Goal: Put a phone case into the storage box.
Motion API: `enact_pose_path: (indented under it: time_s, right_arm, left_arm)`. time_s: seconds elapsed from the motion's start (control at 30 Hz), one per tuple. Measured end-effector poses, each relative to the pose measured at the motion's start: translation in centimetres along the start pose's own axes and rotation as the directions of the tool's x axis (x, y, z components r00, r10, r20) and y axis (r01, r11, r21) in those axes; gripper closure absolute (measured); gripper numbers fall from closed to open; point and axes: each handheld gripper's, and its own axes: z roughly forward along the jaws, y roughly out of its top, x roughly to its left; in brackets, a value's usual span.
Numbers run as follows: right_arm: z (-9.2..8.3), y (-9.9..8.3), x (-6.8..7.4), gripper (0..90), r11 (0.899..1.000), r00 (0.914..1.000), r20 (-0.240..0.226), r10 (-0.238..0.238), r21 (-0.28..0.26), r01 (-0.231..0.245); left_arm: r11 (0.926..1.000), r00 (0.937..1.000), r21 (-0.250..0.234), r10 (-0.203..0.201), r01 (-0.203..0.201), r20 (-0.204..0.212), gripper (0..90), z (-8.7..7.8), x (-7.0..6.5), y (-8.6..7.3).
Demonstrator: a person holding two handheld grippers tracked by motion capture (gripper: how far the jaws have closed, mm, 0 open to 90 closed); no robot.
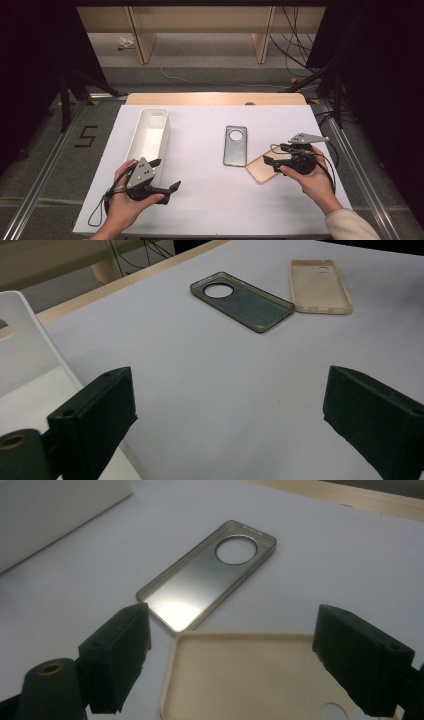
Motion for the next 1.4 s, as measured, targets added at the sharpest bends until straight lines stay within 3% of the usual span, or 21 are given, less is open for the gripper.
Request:
enact_pose_path:
  time_s: [0.3,0.73,0.8,0.83,0.87,0.9,1.07,1.2,1.4]
  right_arm:
    - [-1.2,-0.5,0.3,16.6,1.0,1.0,0.001,-0.007,-0.022,0.007]
    - [-1.5,-0.6,0.4,16.6,1.0,1.0,0.002,-0.001,-0.027,0.001]
    - [-1.3,-0.5,0.5,16.6,1.0,0.9999,-0.003,-0.011,-0.021,0.011]
    - [-1.2,-0.4,0.6,16.7,1.0,0.9996,-0.01,-0.027,-0.009,0.027]
    - [-0.9,-0.3,1.0,18.0,0.997,0.9971,-0.007,-0.076,0.011,0.076]
    - [-0.9,-0.3,1.0,18.0,0.997,0.9971,-0.007,-0.076,0.011,0.076]
    - [0.2,0.7,2.5,20.6,0.973,0.9749,-0.047,-0.218,0.066,0.221]
    - [1.4,1.1,3.4,19.9,0.954,0.9596,-0.073,-0.272,0.112,0.279]
    - [3.5,2.2,4.4,23.4,0.916,0.9319,-0.111,-0.345,0.174,0.36]
  left_arm:
    - [1.0,1.0,0.0,0.003,-0.003,0.0,6.1,0.0,0.0,0.0]
    - [1.0,1.0,0.0,0.005,-0.005,0.001,6.1,0.0,0.0,0.0]
    - [1.0,1.0,0.002,0.005,-0.005,0.001,6.1,0.1,0.0,0.0]
    - [1.0,1.0,0.002,0.006,-0.006,0.001,6.1,0.1,0.0,0.0]
    - [1.0,1.0,0.002,0.006,-0.006,0.001,6.1,0.1,0.0,0.0]
    - [1.0,1.0,0.003,0.007,-0.007,0.001,6.1,0.1,0.0,0.0]
    - [1.0,1.0,0.003,0.008,-0.008,0.003,6.1,0.2,-0.1,0.0]
    - [1.0,0.9999,0.004,0.009,-0.009,0.006,6.2,0.2,-0.1,0.0]
    - [0.9999,0.9999,0.002,0.011,-0.011,0.009,6.2,0.2,-0.2,0.1]
